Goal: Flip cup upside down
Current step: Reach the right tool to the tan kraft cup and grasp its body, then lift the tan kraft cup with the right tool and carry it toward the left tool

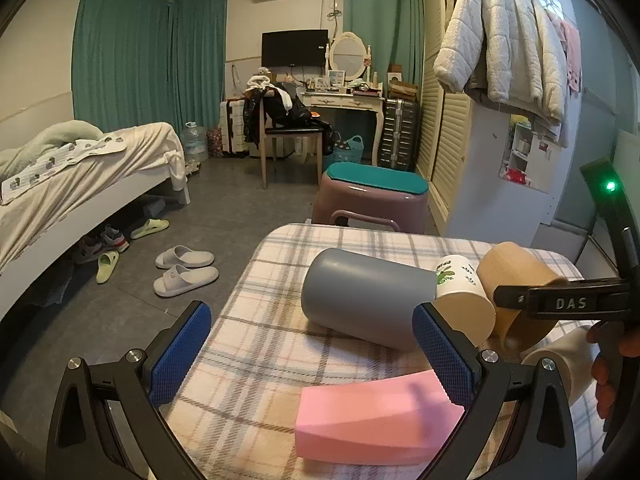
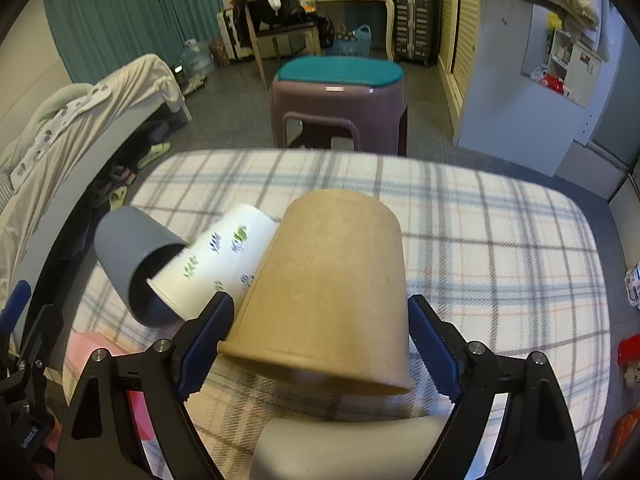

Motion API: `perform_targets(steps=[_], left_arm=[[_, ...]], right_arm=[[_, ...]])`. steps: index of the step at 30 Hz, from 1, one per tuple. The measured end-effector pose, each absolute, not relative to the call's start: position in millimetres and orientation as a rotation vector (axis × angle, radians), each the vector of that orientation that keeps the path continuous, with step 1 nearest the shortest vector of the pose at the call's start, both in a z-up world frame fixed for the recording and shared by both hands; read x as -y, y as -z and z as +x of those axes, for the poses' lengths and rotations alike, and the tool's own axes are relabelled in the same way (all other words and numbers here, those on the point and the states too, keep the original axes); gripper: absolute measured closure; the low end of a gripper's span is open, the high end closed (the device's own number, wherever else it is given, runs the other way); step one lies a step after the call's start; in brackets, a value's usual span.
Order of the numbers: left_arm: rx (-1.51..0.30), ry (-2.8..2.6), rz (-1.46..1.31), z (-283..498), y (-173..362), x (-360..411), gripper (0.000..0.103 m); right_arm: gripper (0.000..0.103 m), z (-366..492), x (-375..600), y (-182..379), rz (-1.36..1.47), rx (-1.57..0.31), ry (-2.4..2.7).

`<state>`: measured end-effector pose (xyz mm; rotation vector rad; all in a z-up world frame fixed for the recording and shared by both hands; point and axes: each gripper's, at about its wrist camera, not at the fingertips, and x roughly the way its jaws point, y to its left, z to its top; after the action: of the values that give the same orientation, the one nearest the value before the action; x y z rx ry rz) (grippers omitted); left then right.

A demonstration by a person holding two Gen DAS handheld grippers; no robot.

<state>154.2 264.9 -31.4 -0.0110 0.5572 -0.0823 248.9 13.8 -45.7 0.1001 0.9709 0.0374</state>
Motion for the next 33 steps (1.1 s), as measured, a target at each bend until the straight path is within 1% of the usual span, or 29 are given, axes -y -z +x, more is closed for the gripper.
perform_targets(steps=[3, 8, 11, 15, 20, 24, 33], left_arm=[[-0.553, 0.078, -0.014, 150, 28, -265, 0.0], [-0.529, 0.081, -0.009, 139, 17, -265, 0.0], [-0.51, 0.078, -0.013, 131, 10, -267, 0.0], [-0.483, 0.054, -0.005, 113, 1, -271, 0.0], [-0.484, 0.037, -0.003, 96, 1, -278, 0.0], [-0.49, 0.036, 0.006, 79, 8, -286, 0.0], [-0.536, 0.014, 0.013, 63, 29, -305, 0.0]], right_arm=[[0.017, 242, -15, 34, 0.097, -0.922, -0.051], [0.017, 216, -25, -1, 0.063, -0.814, -0.064], [0.017, 194, -33, -20, 0.052, -0.776, -0.084], [0.017, 163, -41, -29, 0.05, -0.768, -0.099], [0.017, 119, -63, -17, 0.023, -0.792, -0.124], [0.017, 94, -75, 7, 0.024, -0.821, -0.14], [0.017, 82, -101, 45, -0.012, -0.889, -0.15]])
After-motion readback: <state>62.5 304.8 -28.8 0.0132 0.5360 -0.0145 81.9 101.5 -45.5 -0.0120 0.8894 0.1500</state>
